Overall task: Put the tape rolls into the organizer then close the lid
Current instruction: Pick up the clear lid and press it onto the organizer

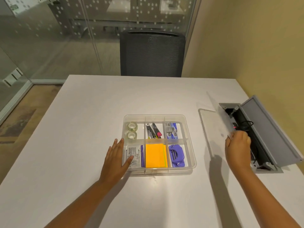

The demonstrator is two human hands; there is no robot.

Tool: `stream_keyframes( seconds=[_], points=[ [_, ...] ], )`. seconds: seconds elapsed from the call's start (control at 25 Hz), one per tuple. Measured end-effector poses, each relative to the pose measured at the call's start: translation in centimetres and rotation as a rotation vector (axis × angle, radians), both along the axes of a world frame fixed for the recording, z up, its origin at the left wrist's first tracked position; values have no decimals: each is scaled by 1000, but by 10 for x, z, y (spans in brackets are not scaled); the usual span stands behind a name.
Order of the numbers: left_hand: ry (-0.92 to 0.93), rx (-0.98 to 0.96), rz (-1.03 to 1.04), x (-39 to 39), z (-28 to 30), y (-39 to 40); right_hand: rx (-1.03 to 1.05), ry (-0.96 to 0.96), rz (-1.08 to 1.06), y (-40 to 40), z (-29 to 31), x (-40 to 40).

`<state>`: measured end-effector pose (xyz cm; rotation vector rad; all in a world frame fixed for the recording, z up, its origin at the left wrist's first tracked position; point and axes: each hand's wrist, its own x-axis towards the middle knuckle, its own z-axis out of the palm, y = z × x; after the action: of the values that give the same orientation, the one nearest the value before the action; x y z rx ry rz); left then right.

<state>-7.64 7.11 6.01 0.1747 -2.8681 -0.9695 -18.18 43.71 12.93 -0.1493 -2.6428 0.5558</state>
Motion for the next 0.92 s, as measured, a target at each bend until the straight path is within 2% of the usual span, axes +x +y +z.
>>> stream_keyframes(
  seconds=[0.2, 0.44, 0.56, 0.68, 0.84, 0.92],
  points=[
    [120, 74, 7, -13, 18, 11, -229, 130, 22, -10, 39, -12],
    [177, 114, 5, -26, 42, 9, -330, 393, 283, -49, 76, 4],
    [205, 153, 47, -41, 60, -10, -550, 565, 340, -68, 109, 5],
    [241, 302, 181, -59, 82, -40, -913, 450, 447, -77, 133, -1],
    [130, 423, 262, -72, 95, -53, -1144, 182, 510, -87, 138, -15],
    [-28, 591, 220, -72, 96, -54, -1214, 60, 507, -91, 131, -23]
  ],
)
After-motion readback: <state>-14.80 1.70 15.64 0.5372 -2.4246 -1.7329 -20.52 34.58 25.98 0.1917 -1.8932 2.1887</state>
